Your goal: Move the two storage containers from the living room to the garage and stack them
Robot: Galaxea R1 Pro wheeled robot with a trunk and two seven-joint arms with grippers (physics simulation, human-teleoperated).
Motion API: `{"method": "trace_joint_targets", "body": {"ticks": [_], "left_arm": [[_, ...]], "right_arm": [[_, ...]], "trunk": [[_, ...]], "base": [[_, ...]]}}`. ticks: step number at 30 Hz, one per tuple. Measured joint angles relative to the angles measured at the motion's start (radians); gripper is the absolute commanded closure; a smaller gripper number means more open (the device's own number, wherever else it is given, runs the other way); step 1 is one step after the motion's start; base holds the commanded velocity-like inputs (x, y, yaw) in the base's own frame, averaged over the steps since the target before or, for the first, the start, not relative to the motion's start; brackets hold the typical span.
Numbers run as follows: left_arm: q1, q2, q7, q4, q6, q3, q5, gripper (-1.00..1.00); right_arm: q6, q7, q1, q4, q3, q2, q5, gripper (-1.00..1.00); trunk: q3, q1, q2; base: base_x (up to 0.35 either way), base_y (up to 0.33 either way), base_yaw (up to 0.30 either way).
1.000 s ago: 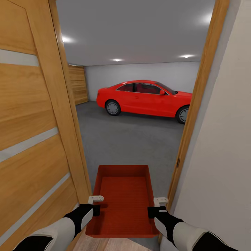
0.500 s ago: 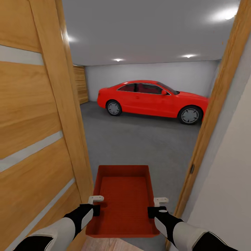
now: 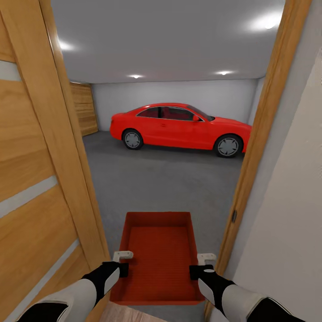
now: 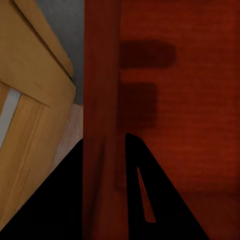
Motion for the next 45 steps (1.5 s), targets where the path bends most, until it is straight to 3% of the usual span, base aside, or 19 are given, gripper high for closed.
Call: {"method": "trace_joint_targets", "body": {"ticks": [28,45], "left_arm": [[0.0,-0.001,0.001,0.0,-0.001,0.003,-0.003,1.0],[0.0,-0.001,0.001,0.0,0.0,0.003,-0.003,1.0]], "right_arm": [[0.0,0.0,0.0,-0.001,0.0,-0.001,0.001,1.0],[0.001,0.001,0.0,-0.001,-0.001,-0.001,0.001,1.0]], "trunk": [[0.0,0.0,0.0],[0.0,0.0,0.0]], "base": [[0.04,0.082,-0.005],[0.006,0.02,-0.161]]}}
